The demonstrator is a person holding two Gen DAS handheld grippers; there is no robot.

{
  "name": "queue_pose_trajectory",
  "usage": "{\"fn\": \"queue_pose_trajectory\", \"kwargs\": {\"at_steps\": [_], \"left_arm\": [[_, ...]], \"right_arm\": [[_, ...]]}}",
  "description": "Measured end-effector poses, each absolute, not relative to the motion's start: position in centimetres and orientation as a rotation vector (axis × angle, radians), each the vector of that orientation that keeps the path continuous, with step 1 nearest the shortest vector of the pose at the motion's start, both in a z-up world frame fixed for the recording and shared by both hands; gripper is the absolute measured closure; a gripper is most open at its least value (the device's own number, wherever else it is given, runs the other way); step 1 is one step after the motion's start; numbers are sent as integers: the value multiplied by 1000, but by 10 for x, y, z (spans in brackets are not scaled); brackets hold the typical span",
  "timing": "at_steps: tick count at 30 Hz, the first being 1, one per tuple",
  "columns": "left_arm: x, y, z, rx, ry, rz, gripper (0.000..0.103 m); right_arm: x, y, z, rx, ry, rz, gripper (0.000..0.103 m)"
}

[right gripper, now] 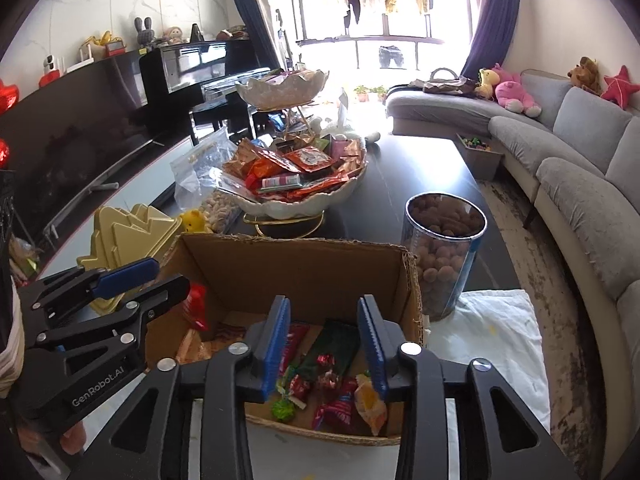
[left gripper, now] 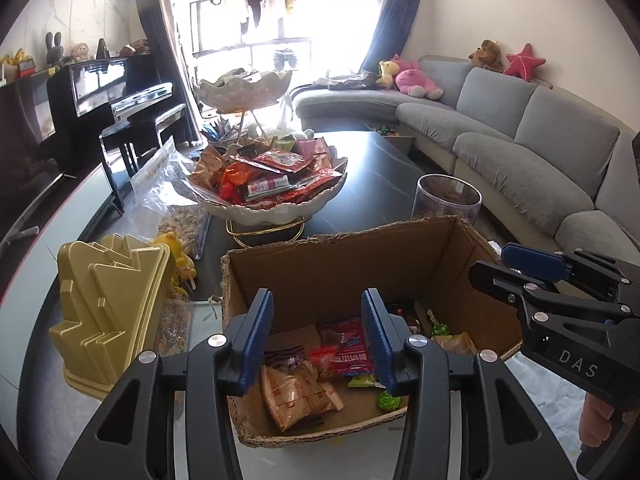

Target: Organize snacks

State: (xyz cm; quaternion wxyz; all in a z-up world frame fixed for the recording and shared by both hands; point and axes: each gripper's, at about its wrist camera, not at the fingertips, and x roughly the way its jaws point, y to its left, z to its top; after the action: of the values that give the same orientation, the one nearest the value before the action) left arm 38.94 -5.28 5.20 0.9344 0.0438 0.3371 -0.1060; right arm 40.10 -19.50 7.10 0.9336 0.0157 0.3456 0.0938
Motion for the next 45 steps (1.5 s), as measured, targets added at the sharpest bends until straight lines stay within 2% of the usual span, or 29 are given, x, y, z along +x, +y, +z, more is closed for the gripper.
{"fn": "queue_pose_trajectory", "kwargs": {"at_steps": [8, 21, 28, 36, 45], "left_arm": [[366, -45, 57, 79, 677, -181, 43], [286, -28, 74, 51, 581, -136, 19], [230, -27, 75, 82, 508, -104, 3], [175, -26, 73, 81, 470, -92, 0], [120, -23, 70, 70, 436, -98, 0]], "right_arm": [[382, -199, 70, 39, 694, 167, 54], [310, -200, 86, 23, 602, 121, 27], [253, -203, 88, 28, 538, 93, 17], [190, -206, 87, 19, 474, 31, 9], [128, -205, 83, -9, 446, 26, 8]]}}
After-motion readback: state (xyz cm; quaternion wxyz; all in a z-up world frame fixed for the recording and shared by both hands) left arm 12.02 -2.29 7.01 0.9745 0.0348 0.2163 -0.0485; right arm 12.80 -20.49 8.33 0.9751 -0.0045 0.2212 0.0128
